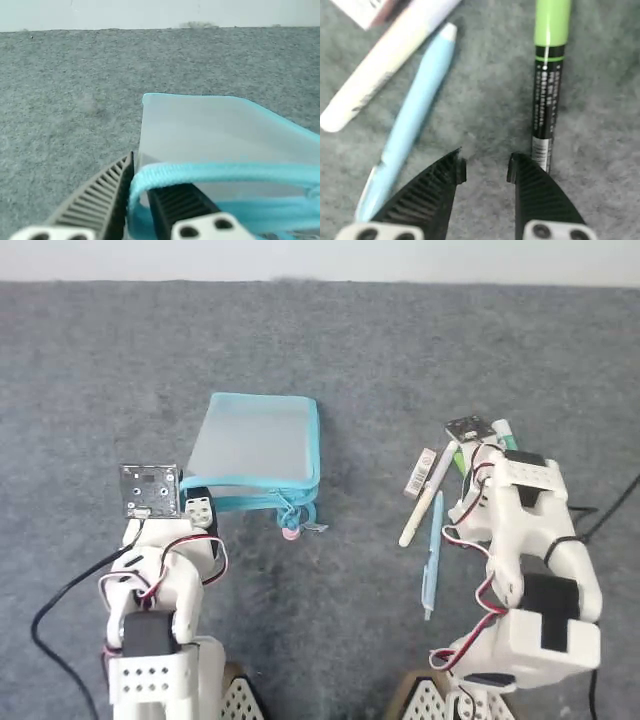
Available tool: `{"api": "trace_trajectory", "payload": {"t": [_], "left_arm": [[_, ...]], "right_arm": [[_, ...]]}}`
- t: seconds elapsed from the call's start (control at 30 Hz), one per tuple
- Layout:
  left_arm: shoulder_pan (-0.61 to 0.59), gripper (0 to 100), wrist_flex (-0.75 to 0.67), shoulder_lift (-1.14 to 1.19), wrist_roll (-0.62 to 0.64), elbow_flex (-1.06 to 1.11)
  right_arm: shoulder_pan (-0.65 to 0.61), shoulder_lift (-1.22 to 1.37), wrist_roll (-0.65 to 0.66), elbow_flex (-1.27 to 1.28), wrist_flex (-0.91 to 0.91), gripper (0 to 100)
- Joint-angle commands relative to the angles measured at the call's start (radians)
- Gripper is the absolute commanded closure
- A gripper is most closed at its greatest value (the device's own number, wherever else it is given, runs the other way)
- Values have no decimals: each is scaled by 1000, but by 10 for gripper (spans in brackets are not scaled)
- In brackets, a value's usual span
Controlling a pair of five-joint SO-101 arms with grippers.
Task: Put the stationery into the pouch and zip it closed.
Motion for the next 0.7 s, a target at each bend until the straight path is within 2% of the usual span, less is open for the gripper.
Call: {"api": "trace_trajectory", "payload": {"t": [0.0,0.1,0.3,0.57,0.67], "left_arm": [[-6,990,-34,15,-2,-15],[-5,990,-34,15,-2,-15],[-3,990,-34,15,-2,-15],[-5,990,-34,15,-2,-15],[-8,990,-32,15,-2,-13]], "right_arm": [[15,22,12,-5,-22,868],[21,-16,9,-5,-22,991],[45,-242,11,-5,97,991],[-113,-639,6,-3,335,991],[-101,-696,11,2,344,988]]}}
